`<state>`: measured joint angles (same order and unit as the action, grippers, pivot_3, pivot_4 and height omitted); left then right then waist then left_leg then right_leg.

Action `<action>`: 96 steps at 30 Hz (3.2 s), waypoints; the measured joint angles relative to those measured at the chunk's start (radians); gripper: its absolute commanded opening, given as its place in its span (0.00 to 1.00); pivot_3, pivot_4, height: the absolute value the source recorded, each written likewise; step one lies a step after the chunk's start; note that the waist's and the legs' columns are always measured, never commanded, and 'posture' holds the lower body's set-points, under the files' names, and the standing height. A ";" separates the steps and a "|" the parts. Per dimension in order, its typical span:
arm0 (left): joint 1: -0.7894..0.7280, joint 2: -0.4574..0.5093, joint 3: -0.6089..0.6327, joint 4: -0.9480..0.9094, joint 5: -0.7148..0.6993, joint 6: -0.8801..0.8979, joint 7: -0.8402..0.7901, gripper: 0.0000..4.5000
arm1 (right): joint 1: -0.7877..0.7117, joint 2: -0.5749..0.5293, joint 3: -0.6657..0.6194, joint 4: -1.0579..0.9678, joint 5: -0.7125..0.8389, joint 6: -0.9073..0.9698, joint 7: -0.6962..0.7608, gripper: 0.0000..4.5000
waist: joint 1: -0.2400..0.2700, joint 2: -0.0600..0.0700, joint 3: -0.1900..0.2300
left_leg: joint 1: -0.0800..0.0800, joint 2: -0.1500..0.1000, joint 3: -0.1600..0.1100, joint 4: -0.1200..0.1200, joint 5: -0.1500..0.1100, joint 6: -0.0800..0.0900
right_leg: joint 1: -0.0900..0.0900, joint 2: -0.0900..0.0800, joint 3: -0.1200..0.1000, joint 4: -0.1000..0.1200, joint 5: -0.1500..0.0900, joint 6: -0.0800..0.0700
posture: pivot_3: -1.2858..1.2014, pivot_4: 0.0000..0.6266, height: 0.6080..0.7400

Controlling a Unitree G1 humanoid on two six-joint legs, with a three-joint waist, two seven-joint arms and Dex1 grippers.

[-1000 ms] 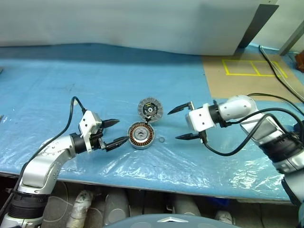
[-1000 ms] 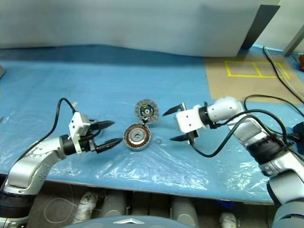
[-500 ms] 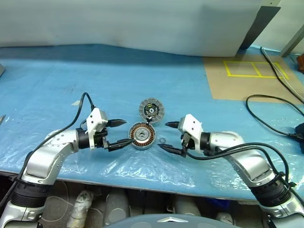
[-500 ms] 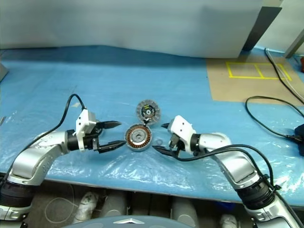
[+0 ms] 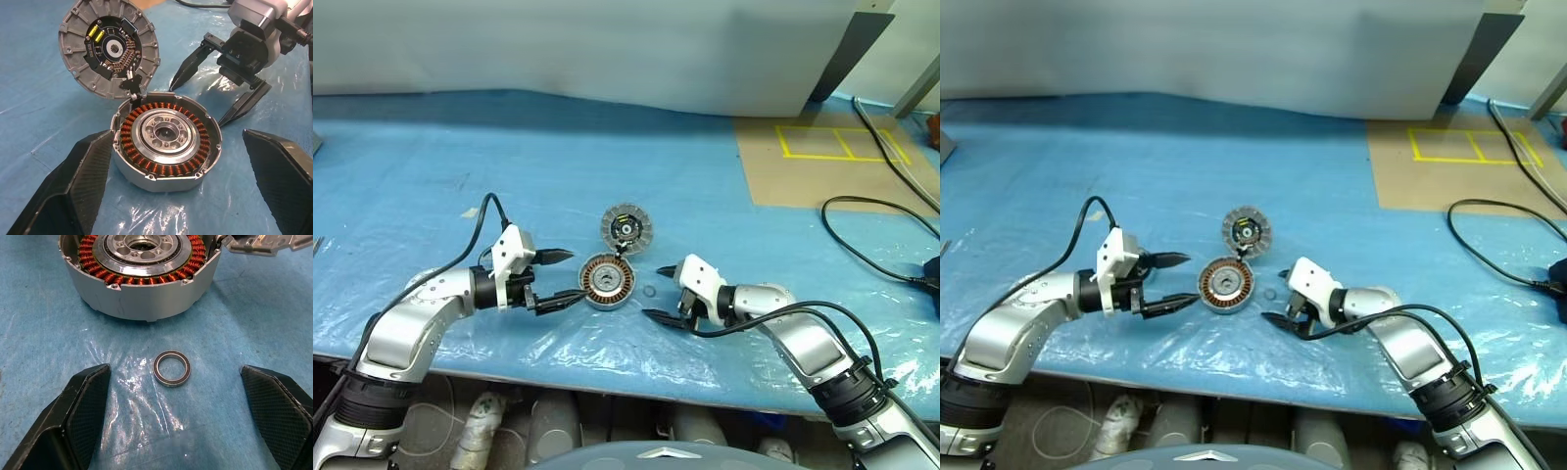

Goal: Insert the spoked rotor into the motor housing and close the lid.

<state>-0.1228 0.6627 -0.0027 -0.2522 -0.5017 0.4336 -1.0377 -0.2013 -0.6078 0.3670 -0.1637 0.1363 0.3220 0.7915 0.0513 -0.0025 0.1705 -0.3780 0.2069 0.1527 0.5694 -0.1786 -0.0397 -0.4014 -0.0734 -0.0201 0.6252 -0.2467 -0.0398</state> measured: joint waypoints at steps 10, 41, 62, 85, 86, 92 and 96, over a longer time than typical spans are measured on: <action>0.008 -0.001 0.000 0.013 0.008 -0.025 0.000 0.98 | 0.009 0.009 0.000 0.015 -0.025 -0.040 0.012 0.27 | 0.000 0.000 0.000 | 0.002 0.000 0.000 -0.001 0.000 0.000 | 0.002 0.000 0.000 -0.001 0.000 0.000 | 0.52 0.24 1.00; 0.022 -0.011 0.000 0.008 0.012 -0.037 0.007 0.98 | -0.097 -0.011 -0.093 -0.202 0.105 0.237 0.091 0.14 | -0.002 0.000 0.000 | 0.003 0.000 0.000 -0.004 0.000 0.000 | 0.002 0.000 0.000 -0.002 0.000 0.000 | 0.52 0.24 1.00; 0.099 0.064 -0.031 -0.063 0.082 -0.203 -0.104 0.98 | -0.352 0.132 0.052 0.098 0.082 0.150 0.272 0.14 | -0.004 0.000 0.000 | 0.002 0.000 0.000 -0.004 0.000 0.000 | 0.001 0.000 -0.001 -0.002 0.000 0.000 | 0.52 0.24 1.00; 0.099 0.051 -0.037 -0.039 0.091 -0.231 -0.090 0.98 | -0.383 0.205 0.089 0.285 -0.025 0.008 0.293 0.14 | -0.004 0.000 0.000 | 0.002 0.000 0.000 -0.003 0.000 0.000 | 0.001 0.000 -0.001 -0.001 0.000 0.000 | 0.52 0.24 1.00; 0.099 0.051 -0.037 -0.038 0.091 -0.232 -0.089 0.98 | -0.383 0.204 0.089 0.286 -0.031 0.005 0.294 0.14 | -0.004 0.000 0.000 | 0.002 0.000 0.000 -0.003 0.000 0.000 | 0.001 0.000 -0.001 -0.001 0.000 0.000 | 0.52 0.24 1.00; 0.099 0.048 -0.037 -0.036 0.091 -0.235 -0.088 0.98 | -0.383 0.204 0.089 0.286 -0.048 -0.007 0.298 0.14 | -0.004 0.000 0.000 | 0.002 0.000 0.000 -0.003 0.000 0.000 | 0.001 0.000 -0.001 -0.001 0.000 0.000 | 0.52 0.24 1.00; 0.100 0.046 -0.037 -0.032 0.091 -0.238 -0.087 0.98 | -0.383 0.206 0.090 0.287 -0.065 -0.023 0.298 0.14 | -0.004 0.000 0.000 | 0.002 0.000 0.000 -0.003 0.000 0.000 | 0.001 0.000 -0.001 -0.001 0.000 0.000 | 0.52 0.24 1.00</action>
<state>-0.0233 0.7084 -0.0396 -0.2841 -0.4112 0.1960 -1.1246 -0.5844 -0.4019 0.4566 0.1229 0.0715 0.2994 1.0897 0.0469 -0.0023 0.1703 -0.3764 0.2071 0.1531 0.5664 -0.1784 -0.0398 -0.4008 -0.0732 -0.0210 0.6245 -0.2465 -0.0401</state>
